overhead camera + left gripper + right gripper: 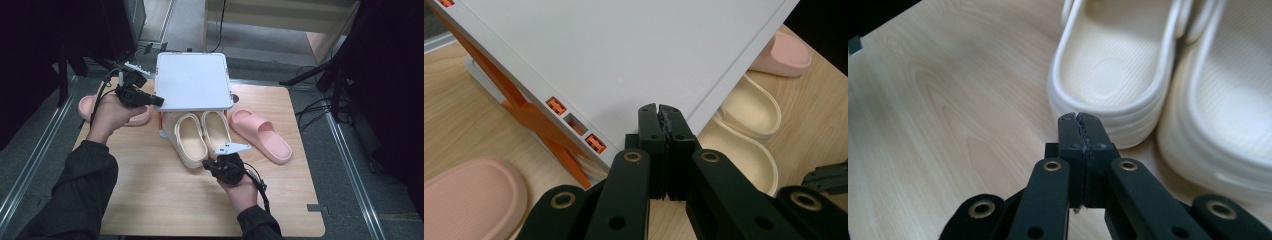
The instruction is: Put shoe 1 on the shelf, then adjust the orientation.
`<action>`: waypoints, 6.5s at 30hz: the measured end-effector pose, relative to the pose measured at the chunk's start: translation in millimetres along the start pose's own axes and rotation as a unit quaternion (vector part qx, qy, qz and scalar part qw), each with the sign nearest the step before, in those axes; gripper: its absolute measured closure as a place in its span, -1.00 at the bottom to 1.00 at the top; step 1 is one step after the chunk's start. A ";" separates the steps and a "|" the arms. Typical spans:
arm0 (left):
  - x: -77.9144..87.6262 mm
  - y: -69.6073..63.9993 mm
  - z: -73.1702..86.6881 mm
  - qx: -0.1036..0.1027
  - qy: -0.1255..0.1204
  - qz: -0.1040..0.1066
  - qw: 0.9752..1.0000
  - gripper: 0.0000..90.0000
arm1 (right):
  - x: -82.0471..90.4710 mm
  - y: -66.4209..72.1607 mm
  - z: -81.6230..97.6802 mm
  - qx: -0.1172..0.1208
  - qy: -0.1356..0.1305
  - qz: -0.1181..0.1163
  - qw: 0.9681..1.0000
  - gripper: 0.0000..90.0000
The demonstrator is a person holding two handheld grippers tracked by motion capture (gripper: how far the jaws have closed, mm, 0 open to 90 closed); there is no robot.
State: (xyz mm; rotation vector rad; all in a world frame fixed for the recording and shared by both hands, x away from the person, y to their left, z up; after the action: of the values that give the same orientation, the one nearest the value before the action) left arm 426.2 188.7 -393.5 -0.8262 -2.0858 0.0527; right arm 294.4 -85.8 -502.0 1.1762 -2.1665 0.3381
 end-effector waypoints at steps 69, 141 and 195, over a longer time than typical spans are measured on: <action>0.7 0.0 2.5 -0.009 -0.006 0.000 1.000 0.99 | -87.2 -9.0 -58.9 -0.029 -0.011 0.015 0.999 1.00; 3.8 1.3 2.8 0.002 -0.022 0.009 1.000 0.48 | -31.9 -50.1 -5.8 -0.017 0.003 0.014 1.000 0.15; 22.6 79.7 66.5 0.088 -0.065 -0.091 0.990 0.17 | 23.1 -28.1 18.2 -0.014 0.005 -0.064 0.998 -0.20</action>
State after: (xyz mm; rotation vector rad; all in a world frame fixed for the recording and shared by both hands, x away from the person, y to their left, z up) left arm 410.6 280.5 -444.6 -0.5365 -2.2327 0.1948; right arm 300.8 -126.0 -503.1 1.2865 -2.0694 0.2575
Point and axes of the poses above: each handheld gripper's, and its own axes: x roughly backward along the jaws, z roughly out of its underside, y roughly to its left, the point moved 3 cm from there along -x, roughly forward along the jaws, and after that the axes turned 9 degrees about x, right-handed, at the moved point
